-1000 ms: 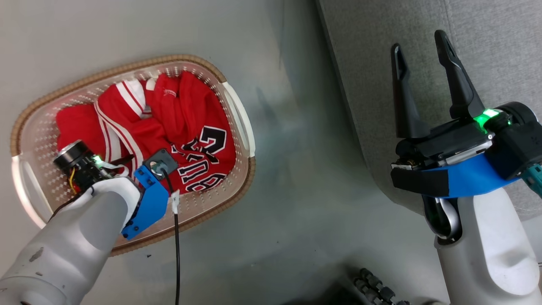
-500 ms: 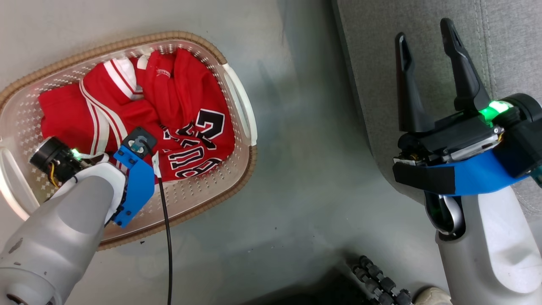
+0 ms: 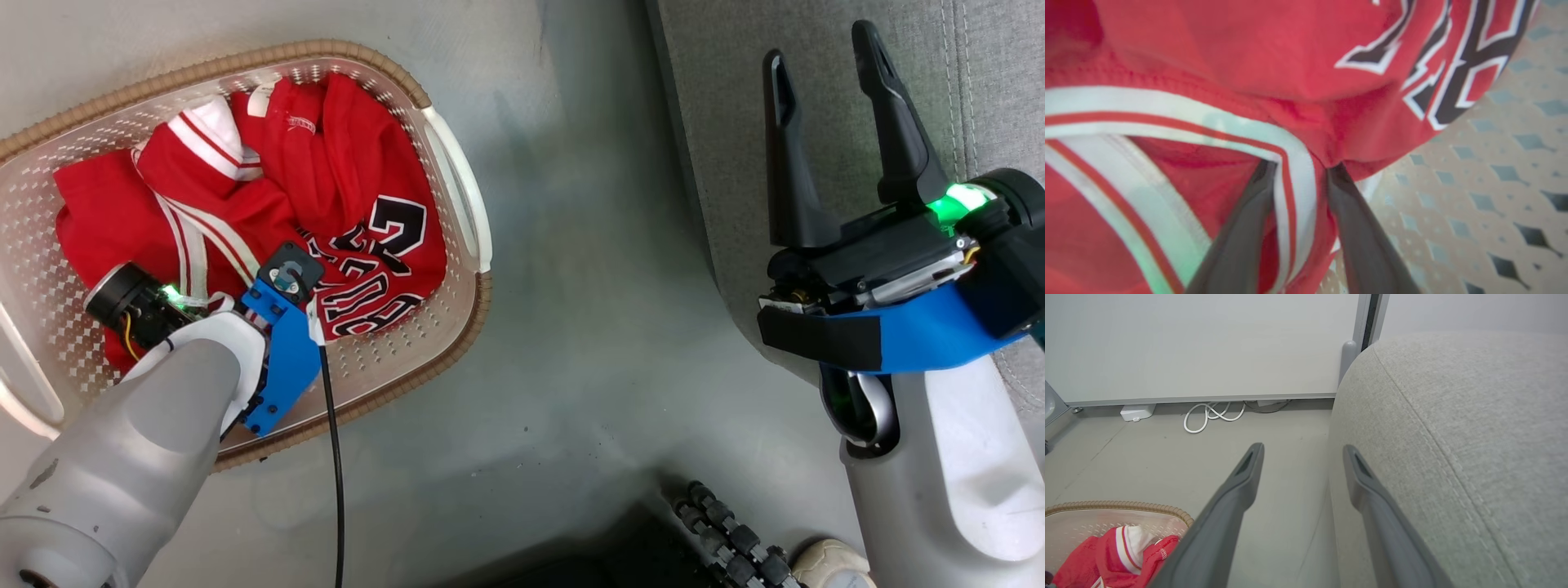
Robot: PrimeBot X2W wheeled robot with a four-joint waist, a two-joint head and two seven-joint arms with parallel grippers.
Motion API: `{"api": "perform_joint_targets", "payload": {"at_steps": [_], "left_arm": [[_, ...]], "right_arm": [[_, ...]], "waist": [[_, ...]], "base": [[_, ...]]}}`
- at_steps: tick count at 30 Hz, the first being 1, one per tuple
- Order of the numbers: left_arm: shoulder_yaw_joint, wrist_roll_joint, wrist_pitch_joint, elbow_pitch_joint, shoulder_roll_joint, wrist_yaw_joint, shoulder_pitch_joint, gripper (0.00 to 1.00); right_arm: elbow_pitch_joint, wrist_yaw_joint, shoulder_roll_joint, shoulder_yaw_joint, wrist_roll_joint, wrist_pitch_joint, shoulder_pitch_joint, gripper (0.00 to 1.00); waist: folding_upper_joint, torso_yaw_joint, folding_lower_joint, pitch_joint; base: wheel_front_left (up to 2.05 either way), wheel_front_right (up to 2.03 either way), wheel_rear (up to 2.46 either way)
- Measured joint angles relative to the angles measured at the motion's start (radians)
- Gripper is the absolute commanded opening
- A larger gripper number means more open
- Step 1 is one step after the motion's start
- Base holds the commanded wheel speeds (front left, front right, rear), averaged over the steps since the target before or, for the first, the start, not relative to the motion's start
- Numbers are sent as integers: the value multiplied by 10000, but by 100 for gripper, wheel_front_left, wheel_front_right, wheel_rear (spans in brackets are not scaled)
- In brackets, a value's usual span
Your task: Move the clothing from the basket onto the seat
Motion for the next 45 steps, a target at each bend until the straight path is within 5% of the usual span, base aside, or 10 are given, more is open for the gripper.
{"api": "perform_joint_targets", "payload": {"at_steps": [8, 18, 36, 45], "left_arm": [[-2, 174, -224, -265, 42, 0, 103, 0], [-4, -416, -2096, -608, -506, 0, 180, 0], [40, -2067, -4997, -1135, -1476, 0, 891, 0], [1672, -1793, -5058, -2596, -1388, 0, 1457, 0]], "right_arm": [[-6, 0, 0, -75, -90, 0, -31, 100], [198, 0, 2, -353, -533, 0, 103, 100], [989, 0, 6, -673, -1106, 0, 1648, 100], [1221, 0, 4, -771, -1197, 0, 2711, 100]], "waist": [[1, 89, 0, -118], [1, 549, -1, -1170], [1, 1553, -2, -4721], [2, 1879, -3, -6625]], "base": [[0, 0, 0], [0, 0, 0], [0, 0, 0], [0, 0, 0]]}}
